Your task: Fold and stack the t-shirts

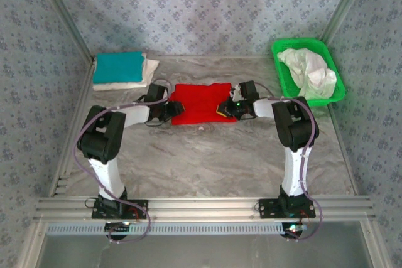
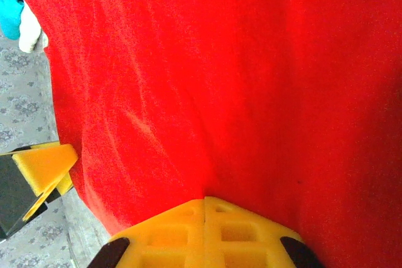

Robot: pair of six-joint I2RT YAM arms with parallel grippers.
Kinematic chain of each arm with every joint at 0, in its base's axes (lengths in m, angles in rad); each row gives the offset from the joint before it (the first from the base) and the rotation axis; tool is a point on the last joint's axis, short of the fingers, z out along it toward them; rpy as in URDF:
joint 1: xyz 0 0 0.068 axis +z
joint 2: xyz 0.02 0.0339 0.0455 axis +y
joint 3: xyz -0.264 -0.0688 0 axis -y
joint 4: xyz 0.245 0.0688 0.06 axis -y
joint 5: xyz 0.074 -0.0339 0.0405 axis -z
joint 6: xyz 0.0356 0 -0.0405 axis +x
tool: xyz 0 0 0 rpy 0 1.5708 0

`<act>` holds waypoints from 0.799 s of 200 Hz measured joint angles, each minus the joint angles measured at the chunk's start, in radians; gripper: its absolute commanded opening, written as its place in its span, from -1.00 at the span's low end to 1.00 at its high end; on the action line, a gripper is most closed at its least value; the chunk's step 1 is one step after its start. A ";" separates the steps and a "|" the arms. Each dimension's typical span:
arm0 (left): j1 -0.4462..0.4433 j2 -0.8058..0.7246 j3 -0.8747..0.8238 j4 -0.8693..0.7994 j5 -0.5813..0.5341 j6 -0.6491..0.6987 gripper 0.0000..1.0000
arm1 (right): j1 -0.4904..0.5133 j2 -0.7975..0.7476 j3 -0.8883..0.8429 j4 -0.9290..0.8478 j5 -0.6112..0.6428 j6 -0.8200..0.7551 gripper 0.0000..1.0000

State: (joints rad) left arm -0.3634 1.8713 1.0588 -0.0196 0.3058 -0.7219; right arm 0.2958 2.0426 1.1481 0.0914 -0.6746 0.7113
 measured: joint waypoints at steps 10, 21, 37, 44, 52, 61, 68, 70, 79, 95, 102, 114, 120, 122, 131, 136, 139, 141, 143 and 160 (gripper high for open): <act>-0.008 0.005 0.023 -0.031 -0.013 0.003 0.03 | 0.000 0.000 0.000 0.000 0.000 0.000 -1.00; -0.017 0.006 0.041 -0.061 -0.039 0.006 0.03 | -0.002 0.000 0.000 0.000 -0.003 0.000 -1.00; -0.031 0.000 0.051 -0.097 -0.090 0.010 0.04 | -0.004 0.000 0.000 0.000 -0.005 0.000 -1.00; -0.034 -0.004 0.051 -0.116 -0.111 0.014 0.03 | -0.005 0.000 0.000 0.000 -0.005 0.000 -1.00; -0.040 -0.012 0.053 -0.146 -0.137 0.018 0.03 | -0.005 0.000 0.000 0.000 -0.007 0.000 -1.00; -0.043 -0.022 0.053 -0.176 -0.167 0.027 0.03 | -0.006 0.000 0.000 0.000 -0.008 0.000 -1.00; -0.043 -0.030 0.054 -0.196 -0.185 0.034 0.04 | -0.007 0.000 0.000 0.000 -0.011 0.000 -1.00; -0.042 -0.031 0.054 -0.201 -0.190 0.036 0.04 | -0.008 0.000 0.000 0.000 -0.011 0.000 -1.00; -0.039 -0.036 0.058 -0.219 -0.206 0.043 0.04 | -0.009 0.000 0.000 0.000 -0.014 0.000 -1.00; -0.030 -0.037 0.060 -0.225 -0.221 0.053 0.03 | -0.010 0.001 0.000 0.000 -0.017 0.000 -1.00; -0.028 -0.037 0.060 -0.226 -0.221 0.058 0.02 | -0.011 0.001 0.000 0.000 -0.018 -0.001 -1.00; -0.024 -0.032 0.067 -0.231 -0.217 0.063 0.02 | -0.012 0.001 0.000 0.000 -0.018 0.000 -1.00; -0.024 -0.025 0.078 -0.234 -0.212 0.067 0.02 | -0.012 0.001 0.000 0.000 -0.019 -0.001 -1.00; -0.024 -0.021 0.082 -0.234 -0.211 0.067 0.02 | -0.012 0.001 0.000 0.000 -0.019 0.000 -1.00; -0.026 -0.003 0.103 -0.233 -0.204 0.068 0.02 | -0.012 0.001 -0.001 0.000 -0.019 0.000 -1.00; -0.027 0.011 0.118 -0.230 -0.198 0.068 0.02 | -0.012 0.001 -0.001 0.001 -0.019 0.000 -1.00; -0.029 0.016 0.124 -0.229 -0.196 0.068 0.02 | -0.012 0.001 -0.001 0.002 -0.019 0.000 -1.00; -0.030 0.021 0.129 -0.227 -0.193 0.068 0.02 | -0.012 0.001 -0.002 0.003 -0.019 0.000 -1.00; -0.031 0.026 0.133 -0.224 -0.192 0.068 0.02 | -0.012 0.001 -0.002 0.003 -0.019 0.000 -1.00; -0.039 0.058 0.156 -0.210 -0.173 0.067 0.01 | -0.012 0.001 -0.002 0.003 -0.019 -0.001 -1.00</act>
State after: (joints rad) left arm -0.4026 1.9293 1.2152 -0.2295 0.1329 -0.6552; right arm 0.2836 2.0434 1.1458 0.0948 -0.6933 0.7105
